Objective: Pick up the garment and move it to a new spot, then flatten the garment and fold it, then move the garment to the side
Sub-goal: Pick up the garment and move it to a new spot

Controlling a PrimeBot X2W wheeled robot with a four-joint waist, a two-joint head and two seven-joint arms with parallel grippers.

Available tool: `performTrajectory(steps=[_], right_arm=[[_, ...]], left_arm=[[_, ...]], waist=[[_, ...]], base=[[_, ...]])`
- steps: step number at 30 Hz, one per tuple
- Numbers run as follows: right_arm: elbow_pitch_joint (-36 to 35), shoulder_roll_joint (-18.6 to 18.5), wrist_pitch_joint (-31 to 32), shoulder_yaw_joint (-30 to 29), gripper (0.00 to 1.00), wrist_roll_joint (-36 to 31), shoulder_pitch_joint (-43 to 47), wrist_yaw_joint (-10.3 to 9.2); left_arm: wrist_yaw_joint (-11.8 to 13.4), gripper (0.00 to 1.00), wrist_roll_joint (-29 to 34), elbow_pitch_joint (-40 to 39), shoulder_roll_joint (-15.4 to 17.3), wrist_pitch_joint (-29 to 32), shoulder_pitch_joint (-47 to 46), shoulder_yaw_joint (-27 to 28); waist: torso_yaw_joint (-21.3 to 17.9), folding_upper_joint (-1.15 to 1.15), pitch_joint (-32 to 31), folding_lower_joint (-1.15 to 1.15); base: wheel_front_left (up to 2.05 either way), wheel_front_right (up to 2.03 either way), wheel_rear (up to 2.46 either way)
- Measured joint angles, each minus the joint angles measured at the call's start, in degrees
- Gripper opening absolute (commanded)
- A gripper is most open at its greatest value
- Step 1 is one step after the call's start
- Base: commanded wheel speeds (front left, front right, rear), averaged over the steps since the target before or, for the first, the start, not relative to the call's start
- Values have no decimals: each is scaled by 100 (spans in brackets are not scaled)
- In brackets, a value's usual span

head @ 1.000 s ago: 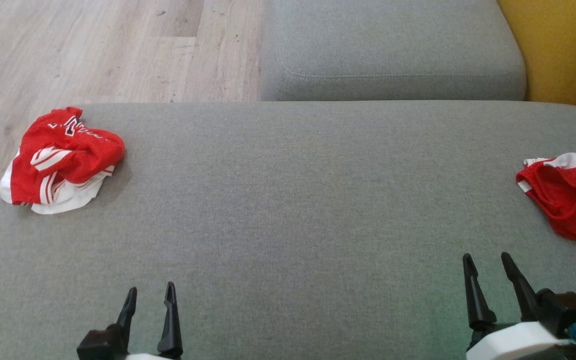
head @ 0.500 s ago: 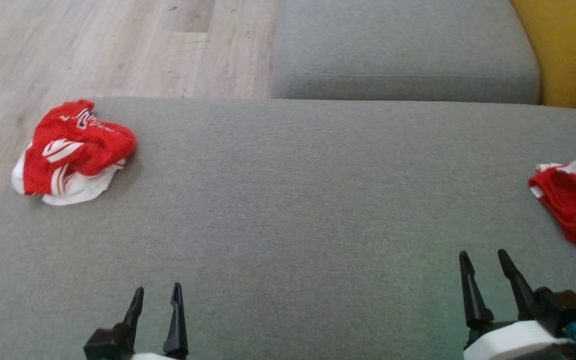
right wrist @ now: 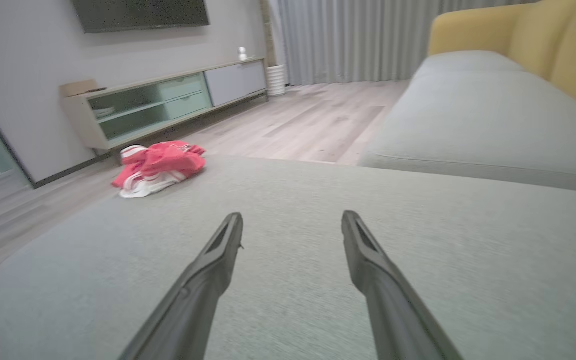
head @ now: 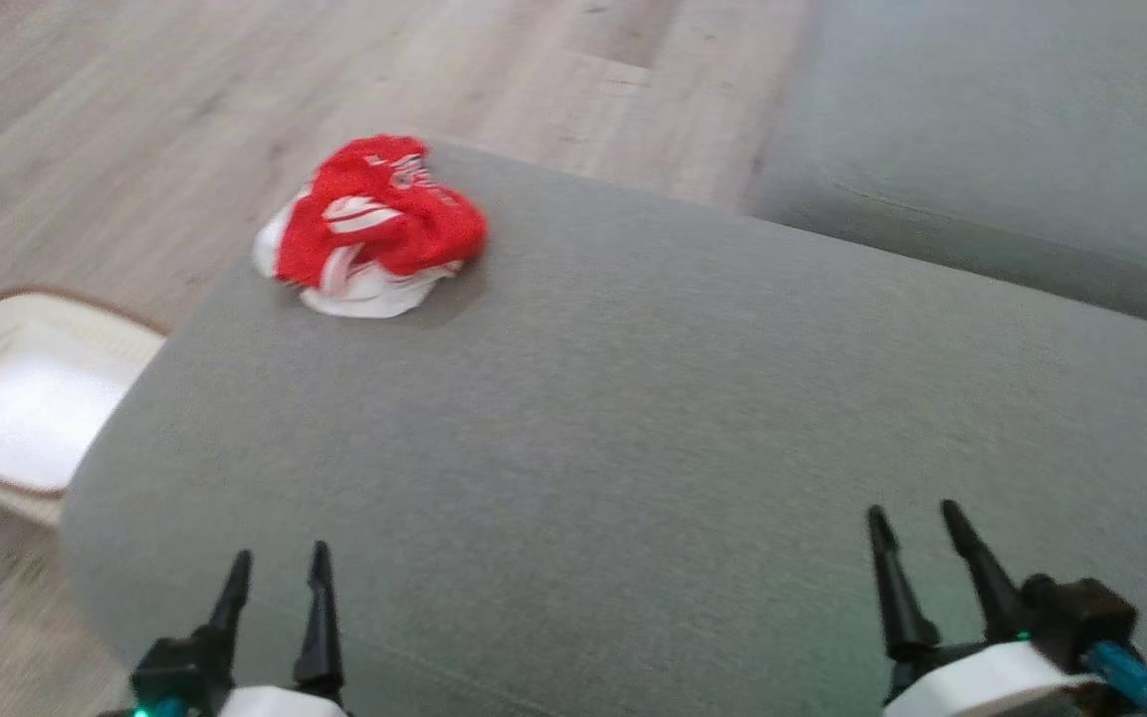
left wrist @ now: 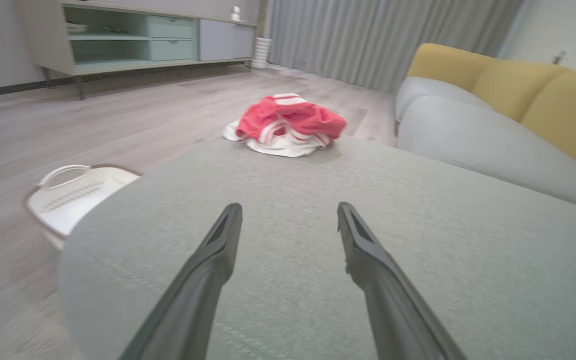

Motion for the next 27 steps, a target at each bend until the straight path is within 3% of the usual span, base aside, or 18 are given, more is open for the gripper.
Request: performTrajectory(steps=[6,14,21,27], right_arm=[[92,2,4,436,100,-22,-220,0],[252,1,4,725,100,-64,-532,0],[126,1,12,468,100,-229,-622,0],[-316,-1,179,31,100,-514,-615,0]], left_arm=[[241,100,-1,-365,60,-112,289,334],[328,100,-15,-654,101,-202,486,547],[315,100,-21,-1318,582,-48,400,922],[52,100,-104,-1672,1339,635,-923,1392]], waist=[[523,0,89,0],[621,0,212,1],[659,0,249,1],[681,0,445,0]], base=[[0,0,0],[0,0,0],[0,0,0],[0,0,0]])
